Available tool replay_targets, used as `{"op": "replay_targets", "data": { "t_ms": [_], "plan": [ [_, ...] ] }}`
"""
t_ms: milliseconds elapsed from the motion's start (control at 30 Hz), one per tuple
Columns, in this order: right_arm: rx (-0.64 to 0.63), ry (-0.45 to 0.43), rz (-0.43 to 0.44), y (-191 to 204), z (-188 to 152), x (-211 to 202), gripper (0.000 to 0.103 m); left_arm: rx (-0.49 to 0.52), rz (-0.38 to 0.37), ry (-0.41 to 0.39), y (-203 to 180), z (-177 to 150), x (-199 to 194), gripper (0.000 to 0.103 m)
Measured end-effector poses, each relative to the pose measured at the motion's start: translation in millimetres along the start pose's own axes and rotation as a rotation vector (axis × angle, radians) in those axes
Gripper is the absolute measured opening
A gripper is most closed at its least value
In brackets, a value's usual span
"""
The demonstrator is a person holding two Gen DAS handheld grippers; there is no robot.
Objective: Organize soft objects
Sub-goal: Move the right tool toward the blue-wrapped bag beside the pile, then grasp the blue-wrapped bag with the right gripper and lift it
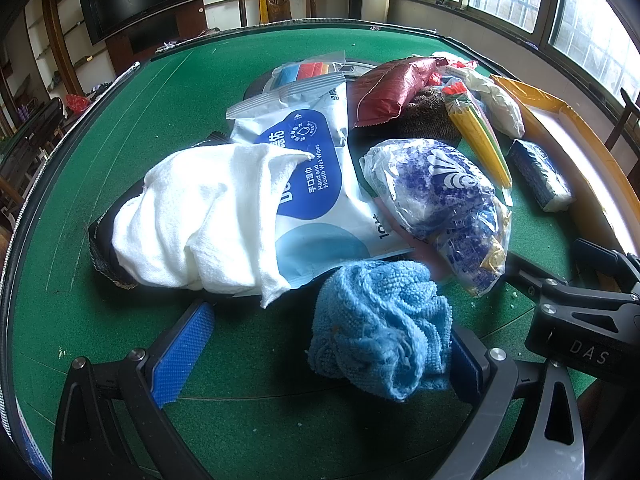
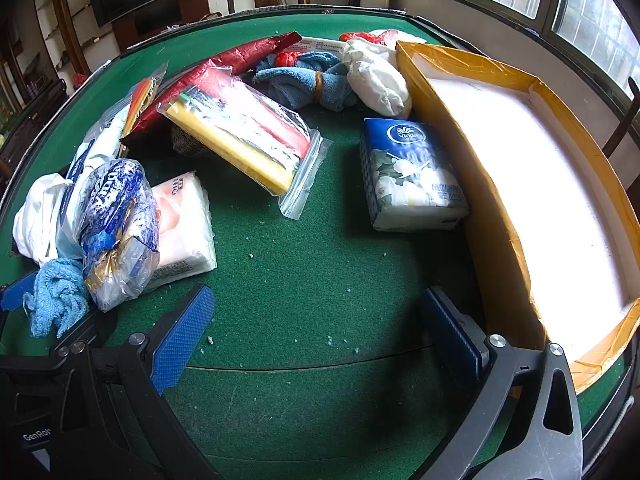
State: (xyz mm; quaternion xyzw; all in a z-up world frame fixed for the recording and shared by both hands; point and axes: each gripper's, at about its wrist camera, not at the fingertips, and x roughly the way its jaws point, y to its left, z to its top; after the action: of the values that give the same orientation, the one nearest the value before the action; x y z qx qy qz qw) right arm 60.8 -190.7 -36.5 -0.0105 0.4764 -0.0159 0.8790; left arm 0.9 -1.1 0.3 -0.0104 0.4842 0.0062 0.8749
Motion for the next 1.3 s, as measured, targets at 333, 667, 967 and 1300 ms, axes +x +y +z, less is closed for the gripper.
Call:
{"op": "replay_targets", "data": {
  "t_ms": [333, 667, 967, 1300],
  "plan": [
    [-0.095, 0.046, 0.118, -4.3, 2.9, -7.4, 0.099, 0.021, -0.003, 0.005, -1.5, 0.2, -0.3, 0.103],
    [-0.197, -0.058, 0.352, 7.4, 13.2, -48.9, 0.061, -0.029, -0.196, -0.076, 65.8, -12.1, -27.5, 0.101],
    [-0.205, -0.070, 0.399, 18.3, 25.0, -55.3, 0.062, 0.049, -0.272, -0.101, 52.5, -14.6, -32.0, 0.080],
    [-0.320, -0.067, 0.332, 68.4, 41.9, -28.2, 0.062, 0.076, -0.308, -0.045, 41.1, -11.1, -20.7, 0.078]
  ]
}}
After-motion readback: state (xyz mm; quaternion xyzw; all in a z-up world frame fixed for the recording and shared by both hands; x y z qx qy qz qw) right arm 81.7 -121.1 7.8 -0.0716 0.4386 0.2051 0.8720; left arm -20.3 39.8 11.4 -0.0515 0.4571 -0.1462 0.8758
